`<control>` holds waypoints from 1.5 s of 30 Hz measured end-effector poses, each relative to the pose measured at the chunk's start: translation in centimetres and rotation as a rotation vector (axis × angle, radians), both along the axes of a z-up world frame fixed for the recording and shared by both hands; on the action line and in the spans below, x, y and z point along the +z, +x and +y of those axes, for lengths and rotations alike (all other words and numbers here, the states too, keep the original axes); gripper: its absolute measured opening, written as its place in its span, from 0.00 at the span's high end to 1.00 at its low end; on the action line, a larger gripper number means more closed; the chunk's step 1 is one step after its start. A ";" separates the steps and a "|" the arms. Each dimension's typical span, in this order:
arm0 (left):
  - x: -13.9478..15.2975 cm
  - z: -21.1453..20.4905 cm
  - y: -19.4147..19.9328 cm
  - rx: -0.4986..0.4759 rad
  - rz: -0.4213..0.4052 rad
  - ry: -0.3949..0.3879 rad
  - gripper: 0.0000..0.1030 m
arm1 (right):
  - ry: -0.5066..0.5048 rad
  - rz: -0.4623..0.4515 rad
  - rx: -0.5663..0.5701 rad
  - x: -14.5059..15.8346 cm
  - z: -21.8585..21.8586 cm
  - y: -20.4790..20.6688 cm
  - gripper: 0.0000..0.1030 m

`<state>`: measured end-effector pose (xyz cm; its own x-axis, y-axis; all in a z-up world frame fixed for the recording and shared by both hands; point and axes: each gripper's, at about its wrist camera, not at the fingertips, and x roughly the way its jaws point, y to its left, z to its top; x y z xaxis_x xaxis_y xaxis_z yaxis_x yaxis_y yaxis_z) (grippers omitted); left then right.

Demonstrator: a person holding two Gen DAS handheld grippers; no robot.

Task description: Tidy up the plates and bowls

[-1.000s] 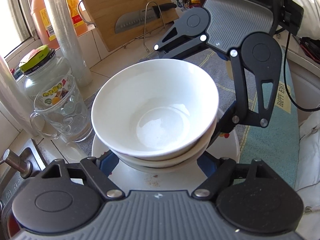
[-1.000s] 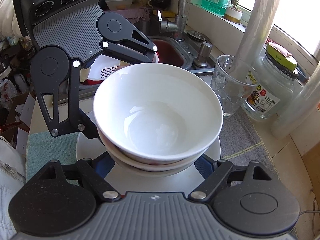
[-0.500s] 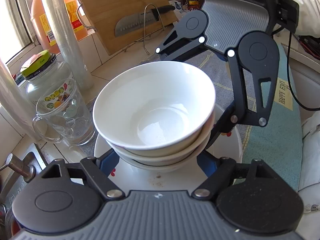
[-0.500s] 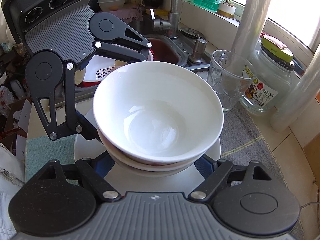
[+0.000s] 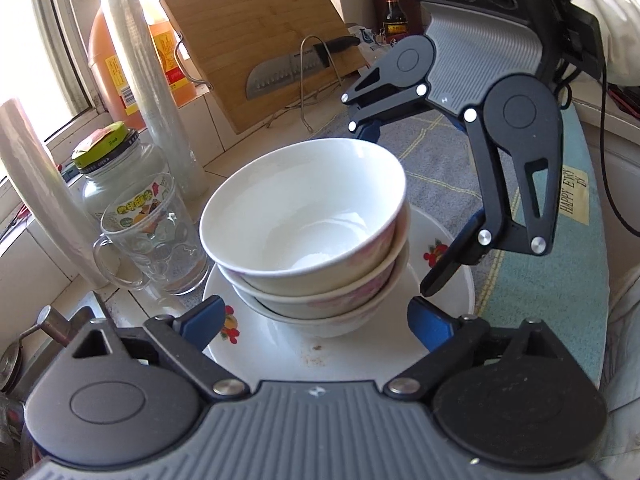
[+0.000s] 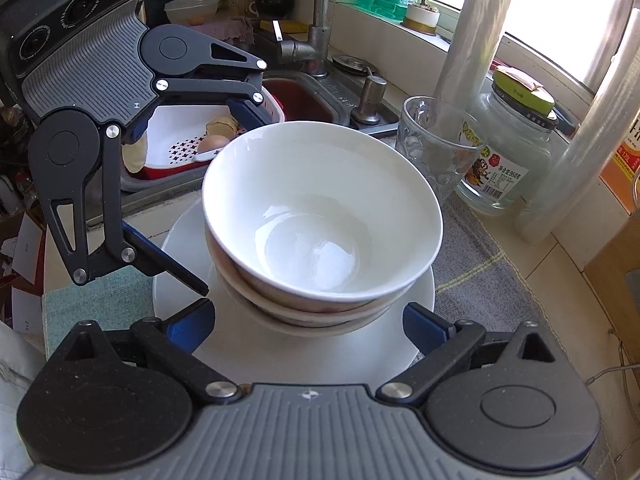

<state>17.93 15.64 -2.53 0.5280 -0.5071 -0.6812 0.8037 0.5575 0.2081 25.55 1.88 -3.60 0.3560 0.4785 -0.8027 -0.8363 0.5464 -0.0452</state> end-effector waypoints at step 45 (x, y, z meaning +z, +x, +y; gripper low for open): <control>7.3 -5.2 -17.0 0.905 -0.029 -0.277 0.01 | 0.224 -0.093 -0.820 7.0 -8.7 -16.8 0.00</control>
<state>0.97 10.43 4.80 0.8147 -0.0384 -0.5786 0.0386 0.9992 -0.0120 8.78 -6.84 3.36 0.7189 0.1847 -0.6701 -0.1705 0.9815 0.0876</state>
